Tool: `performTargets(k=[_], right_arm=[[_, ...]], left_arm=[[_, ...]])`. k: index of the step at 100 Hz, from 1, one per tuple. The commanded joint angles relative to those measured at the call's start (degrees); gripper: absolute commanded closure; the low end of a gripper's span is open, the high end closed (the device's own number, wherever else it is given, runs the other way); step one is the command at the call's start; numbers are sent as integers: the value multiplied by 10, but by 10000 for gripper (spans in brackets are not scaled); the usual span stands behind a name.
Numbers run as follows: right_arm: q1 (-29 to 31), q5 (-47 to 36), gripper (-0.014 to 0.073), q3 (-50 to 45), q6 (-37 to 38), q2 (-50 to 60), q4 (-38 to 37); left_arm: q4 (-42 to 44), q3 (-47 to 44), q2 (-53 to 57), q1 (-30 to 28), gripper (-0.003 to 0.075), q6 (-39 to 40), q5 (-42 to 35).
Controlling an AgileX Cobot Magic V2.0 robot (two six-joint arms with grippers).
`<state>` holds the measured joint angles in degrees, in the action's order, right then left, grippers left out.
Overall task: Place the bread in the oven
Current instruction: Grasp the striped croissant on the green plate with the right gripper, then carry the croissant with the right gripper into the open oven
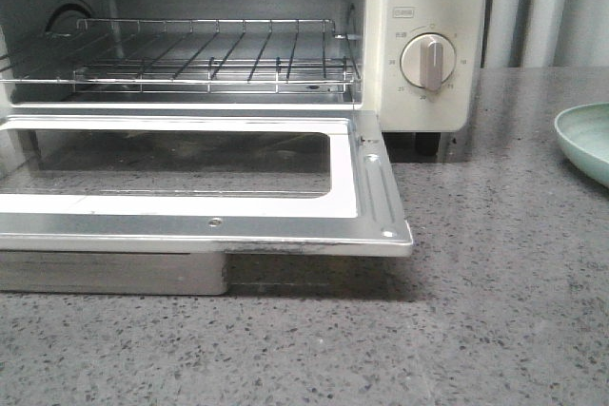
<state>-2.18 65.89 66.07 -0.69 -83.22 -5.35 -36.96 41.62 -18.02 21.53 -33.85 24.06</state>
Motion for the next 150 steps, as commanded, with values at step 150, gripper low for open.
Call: performTargets(k=[150], right_arm=[[-458,-14,662,166,-63,90,58]], left_arm=[[150,17,-8,-248,741,138,-20]])
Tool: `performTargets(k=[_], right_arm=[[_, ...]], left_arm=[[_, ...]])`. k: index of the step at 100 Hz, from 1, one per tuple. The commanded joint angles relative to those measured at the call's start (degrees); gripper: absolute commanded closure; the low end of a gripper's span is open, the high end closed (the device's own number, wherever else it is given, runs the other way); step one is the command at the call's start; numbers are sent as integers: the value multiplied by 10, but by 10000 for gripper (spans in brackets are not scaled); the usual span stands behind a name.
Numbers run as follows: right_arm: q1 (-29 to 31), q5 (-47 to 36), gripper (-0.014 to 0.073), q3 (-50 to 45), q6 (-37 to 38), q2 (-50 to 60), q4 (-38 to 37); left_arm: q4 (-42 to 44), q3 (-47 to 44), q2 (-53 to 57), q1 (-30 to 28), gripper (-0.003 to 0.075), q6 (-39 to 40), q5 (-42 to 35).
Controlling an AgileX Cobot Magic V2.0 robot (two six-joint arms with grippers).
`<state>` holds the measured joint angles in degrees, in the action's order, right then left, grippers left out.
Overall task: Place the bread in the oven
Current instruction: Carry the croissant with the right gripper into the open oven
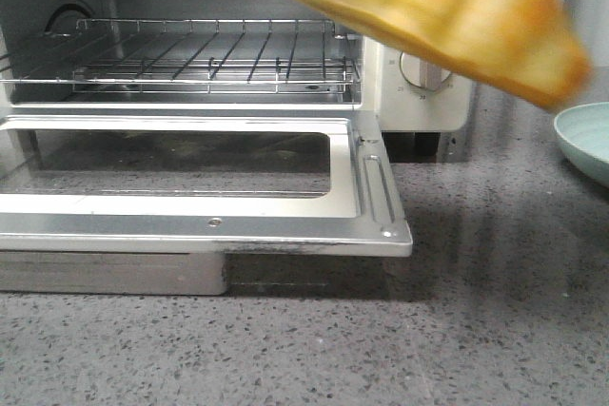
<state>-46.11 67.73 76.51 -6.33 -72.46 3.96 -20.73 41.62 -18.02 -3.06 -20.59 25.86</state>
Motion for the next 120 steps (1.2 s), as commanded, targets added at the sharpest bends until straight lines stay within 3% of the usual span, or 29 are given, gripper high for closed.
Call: performTargets(k=[1,40,62,100,107,120], right_arm=[[-21,-32,662,66,-7,-21,-40],[-60,-30,662,228,-7,-170,-202],[-60,-52,662,236,-7,-211,-287],[-60,-94,655,236,-7,-224,-333],[-60,-94,595,237,-7,-224,-334],[-60,-99,350,237,-6,-224,-339]], left_arm=[[-12,17,-8,-2,741,5,-38],[-12,17,-8,-2,741,5,-38],[-12,17,-8,-2,741,5,-38],[-12,17,-8,-2,741,5,-38],[-14,17,-8,-2,741,5,-38],[-24,17,-8,-2,741,5,-38]])
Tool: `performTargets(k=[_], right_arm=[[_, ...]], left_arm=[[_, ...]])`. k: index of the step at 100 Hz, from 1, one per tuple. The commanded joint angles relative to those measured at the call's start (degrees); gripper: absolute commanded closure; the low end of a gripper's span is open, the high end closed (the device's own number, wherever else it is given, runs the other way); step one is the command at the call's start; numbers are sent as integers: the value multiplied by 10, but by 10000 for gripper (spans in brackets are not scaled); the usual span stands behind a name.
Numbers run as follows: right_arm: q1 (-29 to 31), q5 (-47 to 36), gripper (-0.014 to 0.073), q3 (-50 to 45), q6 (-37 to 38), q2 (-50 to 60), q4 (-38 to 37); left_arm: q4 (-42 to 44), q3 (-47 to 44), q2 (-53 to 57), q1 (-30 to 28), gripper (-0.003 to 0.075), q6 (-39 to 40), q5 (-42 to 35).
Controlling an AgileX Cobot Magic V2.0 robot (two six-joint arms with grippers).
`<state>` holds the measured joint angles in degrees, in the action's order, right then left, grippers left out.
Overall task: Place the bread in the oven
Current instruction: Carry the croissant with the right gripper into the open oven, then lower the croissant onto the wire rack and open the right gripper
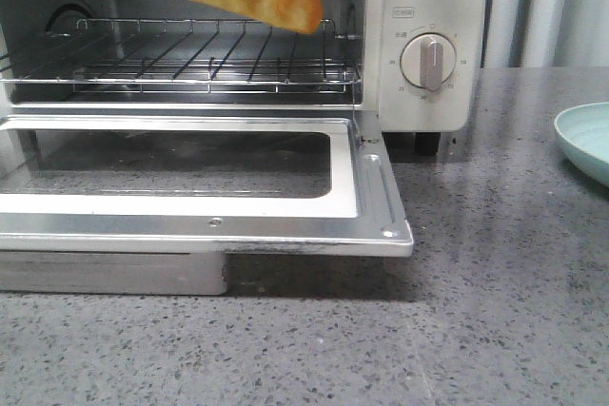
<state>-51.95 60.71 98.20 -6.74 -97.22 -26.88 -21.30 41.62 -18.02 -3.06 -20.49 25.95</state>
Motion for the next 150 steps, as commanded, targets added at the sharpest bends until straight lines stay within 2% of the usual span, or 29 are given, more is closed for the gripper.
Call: performTargets(k=[1,7,13,56,96,106,135,150], right_arm=[[-1,-29,337,20,-2,23,-32],[-1,-30,241,20,-2,23,-41],[-1,-30,207,20,-1,23,-54],[-9,-24,214,22,12,24,-67],[-92,36,217,42,12,29,-64],[-109,51,289,42,12,33,-64],[-118,103,656,42,12,66,-28],[-118,127,670,42,12,89,-17]], left_arm=[[-18,17,-8,-2,741,4,-38],[-18,17,-8,-2,741,4,-38],[-18,17,-8,-2,741,4,-38],[-18,17,-8,-2,741,4,-35],[10,16,59,-2,742,8,8],[9,7,86,-2,742,8,13],[10,-37,180,-2,742,34,36],[9,-80,199,-2,742,74,38]])
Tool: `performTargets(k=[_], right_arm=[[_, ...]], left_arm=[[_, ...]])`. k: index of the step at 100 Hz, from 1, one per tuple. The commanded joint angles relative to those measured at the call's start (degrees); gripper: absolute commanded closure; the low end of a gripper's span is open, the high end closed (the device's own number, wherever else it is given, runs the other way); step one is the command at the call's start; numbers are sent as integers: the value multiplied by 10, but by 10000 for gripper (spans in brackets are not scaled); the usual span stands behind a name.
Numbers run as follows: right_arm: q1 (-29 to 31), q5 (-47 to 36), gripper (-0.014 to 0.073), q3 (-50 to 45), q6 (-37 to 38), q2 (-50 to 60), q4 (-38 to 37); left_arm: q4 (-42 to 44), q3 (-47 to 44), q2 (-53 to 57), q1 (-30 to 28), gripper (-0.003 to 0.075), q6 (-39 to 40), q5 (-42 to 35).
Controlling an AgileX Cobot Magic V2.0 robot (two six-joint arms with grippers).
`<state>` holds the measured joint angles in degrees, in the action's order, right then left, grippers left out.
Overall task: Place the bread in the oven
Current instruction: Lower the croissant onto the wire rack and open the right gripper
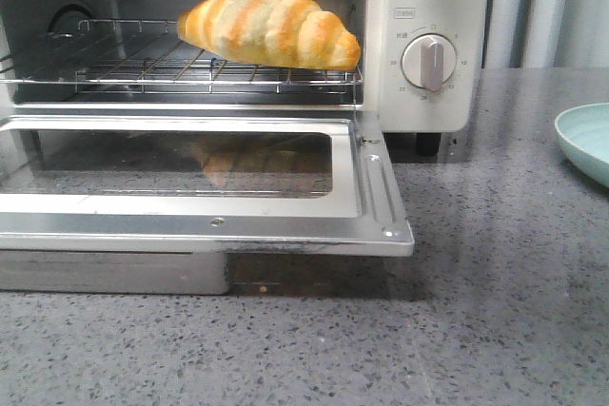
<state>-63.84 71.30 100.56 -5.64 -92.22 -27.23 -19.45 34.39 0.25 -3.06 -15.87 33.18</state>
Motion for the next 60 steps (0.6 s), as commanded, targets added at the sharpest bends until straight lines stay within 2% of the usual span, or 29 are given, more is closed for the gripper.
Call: performTargets(k=[1,13,39,60], right_arm=[[0,21,670,19,1,41,-14],[0,30,670,19,17,68,-12],[0,35,669,15,25,126,-12],[0,35,669,15,26,161,-29]], left_arm=[[-10,-10,16,-2,742,29,-34],[-10,-55,16,-2,742,34,-71],[-8,-168,16,-2,741,32,-234],[-8,-257,16,-2,741,32,-283]])
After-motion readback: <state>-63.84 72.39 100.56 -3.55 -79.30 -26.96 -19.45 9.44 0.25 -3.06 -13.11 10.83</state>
